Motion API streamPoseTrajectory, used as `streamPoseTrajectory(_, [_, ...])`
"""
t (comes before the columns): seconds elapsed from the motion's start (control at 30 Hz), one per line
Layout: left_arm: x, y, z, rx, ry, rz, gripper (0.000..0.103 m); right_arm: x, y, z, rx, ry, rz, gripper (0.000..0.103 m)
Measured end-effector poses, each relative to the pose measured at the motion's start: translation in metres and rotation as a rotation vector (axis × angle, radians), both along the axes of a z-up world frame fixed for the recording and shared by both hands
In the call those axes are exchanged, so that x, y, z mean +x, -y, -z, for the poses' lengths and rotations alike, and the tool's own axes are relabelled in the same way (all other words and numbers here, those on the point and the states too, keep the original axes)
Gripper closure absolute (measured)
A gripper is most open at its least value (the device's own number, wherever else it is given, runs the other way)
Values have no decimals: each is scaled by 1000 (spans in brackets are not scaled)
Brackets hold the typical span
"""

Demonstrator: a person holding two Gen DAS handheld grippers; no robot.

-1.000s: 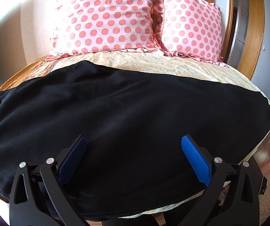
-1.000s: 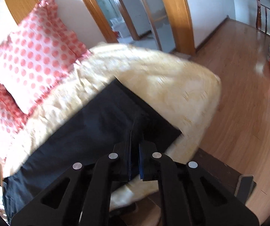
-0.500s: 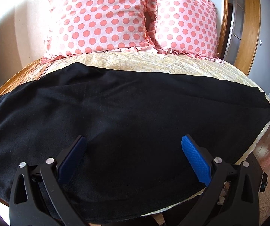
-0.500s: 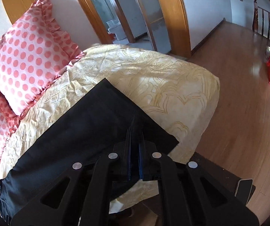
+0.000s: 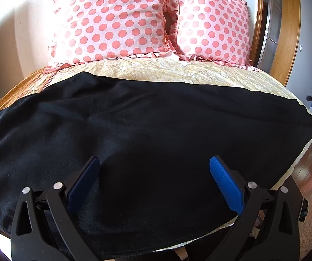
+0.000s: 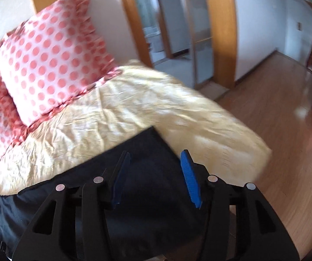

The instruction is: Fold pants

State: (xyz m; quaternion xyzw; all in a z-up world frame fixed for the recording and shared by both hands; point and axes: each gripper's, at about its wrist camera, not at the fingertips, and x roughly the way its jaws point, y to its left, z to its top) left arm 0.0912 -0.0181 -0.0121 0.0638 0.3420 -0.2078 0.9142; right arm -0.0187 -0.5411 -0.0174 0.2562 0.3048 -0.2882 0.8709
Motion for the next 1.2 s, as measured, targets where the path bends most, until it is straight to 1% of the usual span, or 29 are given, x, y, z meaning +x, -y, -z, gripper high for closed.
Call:
streamPoseTrajectory(0.13, [-2,1,0,17,7,-9,2,43,3,12,-40,-109,-63,53])
streamPoseTrajectory(0.2, [-1,1,0,19,1,-21,2,53,2,20,-50,-147,-80,53])
streamPoseTrajectory(0.27, [0,1,0,21,-4,-27,2,59,-4,26,-85,-194,-90,53])
streamPoseTrajectory(0.3, [1,1,1,21,-5,-29,2,59,-8,28,-117,-205,-96,52])
streamPoseTrajectory(0.33, [2,2,1,22,-7,-28,2,57,-13,29,-139,-209,-102,48])
streamPoseTrajectory(0.37, [3,2,1,22,-8,-26,2,57,-16,31,-156,-218,-107,40])
streamPoseTrajectory(0.43, [5,5,1,26,-10,-16,2,56,-17,33,-182,-226,-110,36])
streamPoseTrajectory(0.47, [5,7,2,31,-9,-11,2,55,-15,34,-176,-224,-106,33])
streamPoseTrajectory(0.53, [6,9,3,37,-9,-6,2,52,-7,35,-135,-193,-109,33])
streamPoseTrajectory(0.6, [6,11,3,37,-11,-5,2,52,-8,35,-146,-175,-135,39])
streamPoseTrajectory(0.63, [6,11,3,36,-13,-6,2,53,-10,34,-164,-172,-148,49])
streamPoseTrajectory(0.67, [7,11,3,35,-14,-7,2,53,-11,33,-175,-167,-159,68])
streamPoseTrajectory(0.73, [8,11,3,34,-16,-8,2,55,-13,32,-163,-155,-161,84])
streamPoseTrajectory(0.77, [8,12,3,35,-16,-9,2,57,-13,31,-161,-150,-158,90])
streamPoseTrajectory(0.87, [9,13,3,38,-16,-10,2,61,-7,26,-163,-127,-104,92])
streamPoseTrajectory(0.9, [9,13,2,37,-15,-11,2,60,-2,25,-146,-116,-73,92])
streamPoseTrajectory(0.93, [9,13,1,36,-15,-10,2,60,3,27,-117,-125,-52,92])
streamPoseTrajectory(0.97, [9,12,1,36,-14,-10,2,61,4,32,-105,-145,-50,91])
streamPoseTrajectory(1.0, [8,11,1,34,-12,-11,2,60,2,32,-124,-144,-53,90])
streamPoseTrajectory(1.03, [8,10,1,32,-13,-11,2,60,-1,32,-157,-170,-53,85])
streamPoseTrajectory(1.07, [8,9,2,29,-17,-12,2,60,-3,31,-184,-196,-37,65])
streamPoseTrajectory(1.1, [8,8,3,26,-19,-11,2,57,-3,29,-226,-229,10,51])
streamPoseTrajectory(1.13, [9,8,2,25,-19,-10,2,49,-1,23,-256,-223,50,41])
streamPoseTrajectory(1.2, [8,8,2,24,-15,-4,2,30,6,12,-261,-196,134,41])
